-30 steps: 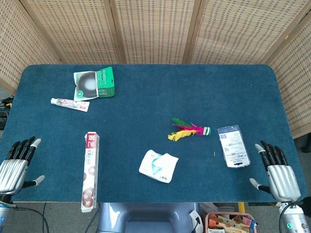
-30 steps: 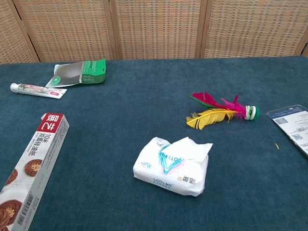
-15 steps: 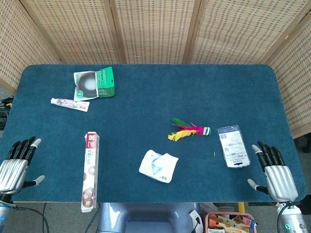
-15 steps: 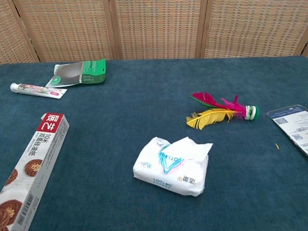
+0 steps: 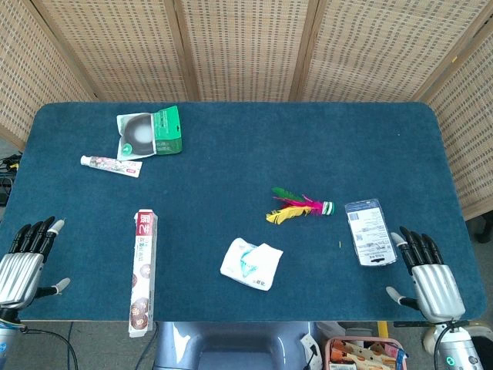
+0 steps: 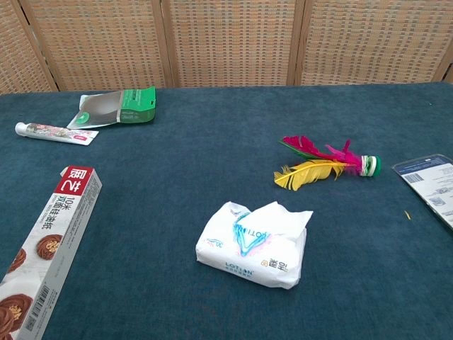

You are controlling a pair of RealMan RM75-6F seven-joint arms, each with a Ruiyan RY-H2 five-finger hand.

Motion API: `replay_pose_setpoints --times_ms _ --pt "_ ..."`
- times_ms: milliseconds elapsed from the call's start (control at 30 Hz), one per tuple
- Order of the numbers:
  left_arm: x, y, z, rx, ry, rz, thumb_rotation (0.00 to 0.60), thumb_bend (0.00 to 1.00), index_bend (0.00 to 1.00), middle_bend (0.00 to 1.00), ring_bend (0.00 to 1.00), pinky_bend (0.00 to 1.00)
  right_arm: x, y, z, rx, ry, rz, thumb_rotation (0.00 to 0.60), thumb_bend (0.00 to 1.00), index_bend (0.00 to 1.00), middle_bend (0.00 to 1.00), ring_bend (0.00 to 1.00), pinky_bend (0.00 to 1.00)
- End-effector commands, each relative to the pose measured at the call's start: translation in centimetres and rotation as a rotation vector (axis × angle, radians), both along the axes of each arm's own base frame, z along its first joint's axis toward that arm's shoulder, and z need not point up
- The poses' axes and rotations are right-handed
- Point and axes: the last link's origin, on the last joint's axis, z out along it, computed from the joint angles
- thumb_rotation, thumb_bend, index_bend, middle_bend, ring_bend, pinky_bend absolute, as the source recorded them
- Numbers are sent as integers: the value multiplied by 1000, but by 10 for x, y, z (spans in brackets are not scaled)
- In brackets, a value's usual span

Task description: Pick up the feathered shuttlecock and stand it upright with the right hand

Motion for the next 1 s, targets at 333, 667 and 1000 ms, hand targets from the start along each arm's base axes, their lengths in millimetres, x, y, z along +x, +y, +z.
replay_pose_setpoints --times_ms 333,667,1000 --pt "-2 2 -1 1 -4 12 600 0 0 0 0 0 40 -49 -21 56 -43 94 600 45 1 0 0 0" --pt "-7 5 2 6 -31 29 600 0 0 0 0 0 90 -125 -55 95 -31 116 600 147 112 0 0 0" --pt "-11 7 0 -17 -54 46 600 0 0 0 0 0 132 -171 -116 161 -10 59 600 169 189 0 0 0"
